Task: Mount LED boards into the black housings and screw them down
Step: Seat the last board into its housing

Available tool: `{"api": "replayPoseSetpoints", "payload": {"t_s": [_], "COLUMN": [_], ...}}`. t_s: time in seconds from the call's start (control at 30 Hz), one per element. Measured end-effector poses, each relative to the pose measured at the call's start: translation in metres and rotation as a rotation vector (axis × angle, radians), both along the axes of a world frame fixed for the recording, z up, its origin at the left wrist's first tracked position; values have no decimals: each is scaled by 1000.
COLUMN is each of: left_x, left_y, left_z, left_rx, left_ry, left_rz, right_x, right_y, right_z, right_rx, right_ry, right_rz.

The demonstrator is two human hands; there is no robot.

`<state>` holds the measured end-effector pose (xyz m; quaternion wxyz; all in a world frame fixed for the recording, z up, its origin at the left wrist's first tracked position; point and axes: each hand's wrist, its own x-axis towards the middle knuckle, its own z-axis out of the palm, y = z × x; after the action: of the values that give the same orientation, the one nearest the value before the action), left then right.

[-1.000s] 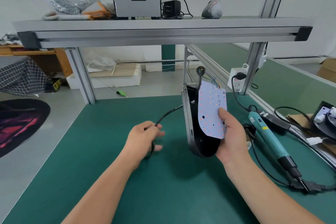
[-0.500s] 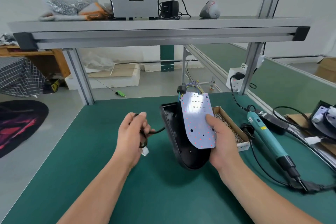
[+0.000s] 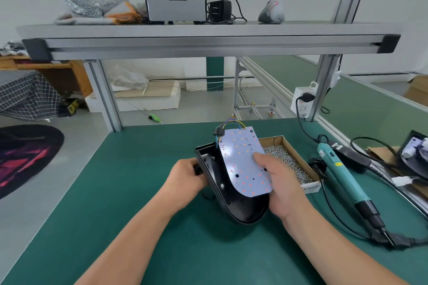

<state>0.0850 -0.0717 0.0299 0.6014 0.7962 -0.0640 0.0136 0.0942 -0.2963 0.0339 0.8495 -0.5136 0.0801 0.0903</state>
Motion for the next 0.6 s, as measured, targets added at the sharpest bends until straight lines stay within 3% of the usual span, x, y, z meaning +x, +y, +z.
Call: {"api": "replayPoseSetpoints", "payload": {"t_s": [0.17, 0.4, 0.6], "left_x": [-2, 7, 13], "left_y": [1, 10, 32], "left_z": [5, 3, -2], "left_rx": [-113, -116, -23], "left_ry": [25, 38, 14], "left_rz": [-8, 197, 205], "right_x": [0, 3, 7], "right_y": [1, -7, -16], "right_z": [2, 1, 5], "right_rx": [-14, -75, -307], "right_ry": [-82, -164, -233], "right_rz": [85, 190, 126]}}
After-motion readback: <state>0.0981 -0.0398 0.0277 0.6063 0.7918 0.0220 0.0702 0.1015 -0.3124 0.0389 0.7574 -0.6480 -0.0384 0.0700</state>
